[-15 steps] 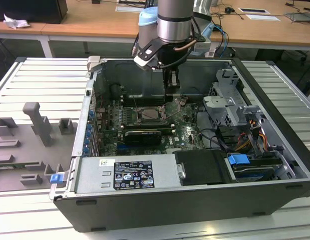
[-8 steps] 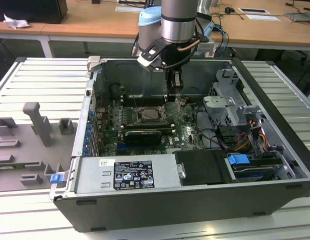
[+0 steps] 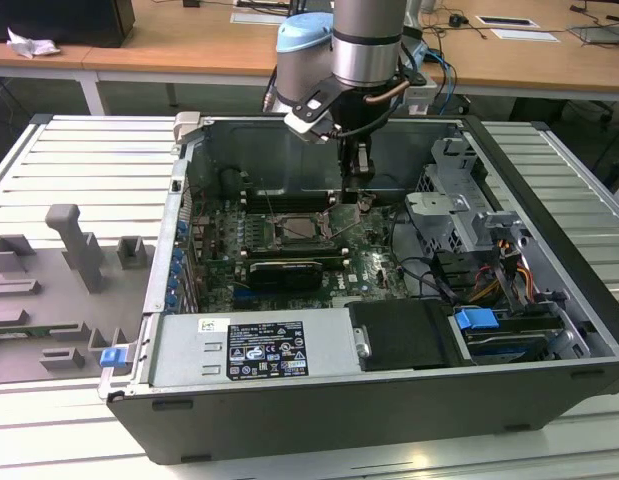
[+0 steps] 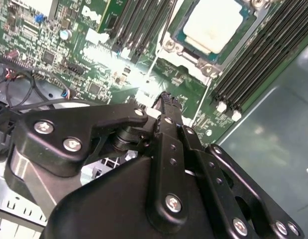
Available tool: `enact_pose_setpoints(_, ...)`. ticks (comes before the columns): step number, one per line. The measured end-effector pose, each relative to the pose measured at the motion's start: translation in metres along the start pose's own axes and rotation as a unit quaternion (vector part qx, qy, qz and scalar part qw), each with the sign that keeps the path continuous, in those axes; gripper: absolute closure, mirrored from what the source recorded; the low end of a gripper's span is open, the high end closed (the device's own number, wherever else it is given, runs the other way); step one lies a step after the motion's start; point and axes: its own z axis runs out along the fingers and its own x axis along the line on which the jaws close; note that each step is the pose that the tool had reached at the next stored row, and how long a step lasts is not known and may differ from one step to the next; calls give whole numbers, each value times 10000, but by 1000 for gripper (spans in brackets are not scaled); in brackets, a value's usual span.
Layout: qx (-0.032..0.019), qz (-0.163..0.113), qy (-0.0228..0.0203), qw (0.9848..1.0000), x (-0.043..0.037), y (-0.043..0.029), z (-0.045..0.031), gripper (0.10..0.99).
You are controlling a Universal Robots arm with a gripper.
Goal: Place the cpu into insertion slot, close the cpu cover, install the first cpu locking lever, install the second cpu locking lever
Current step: 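Close the cpu cover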
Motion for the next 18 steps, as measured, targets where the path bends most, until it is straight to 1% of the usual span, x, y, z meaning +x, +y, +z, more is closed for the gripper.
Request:
enact_pose_setpoints(4, 15, -2, 0, 10000, 0, 137, 7, 980)
enact_pose_setpoints(9, 35, -3, 1, 10000, 0, 247, 13, 980)
enact_pose_setpoints(11, 43, -4, 1, 10000, 1, 271, 16, 980)
enact_pose_setpoints(12, 57, -5, 9, 10000, 1, 298, 19, 980)
enact_pose_setpoints(13, 69, -2, 89, 9999, 2, 313, 23, 980)
enact_pose_setpoints(14, 80, -2, 115, 9999, 2, 328, 26, 980)
enact_pose_setpoints(15, 93, -4, 115, 9999, 5, 370, 32, 980)
enact_pose_setpoints(16, 98, -4, 114, 9999, 7, 387, 37, 980)
enact_pose_setpoints(17, 103, -6, 114, 9999, 9, 397, 45, 980)
enact_pose_setpoints(18, 99, -88, 116, 9998, 15, 396, 76, 980)
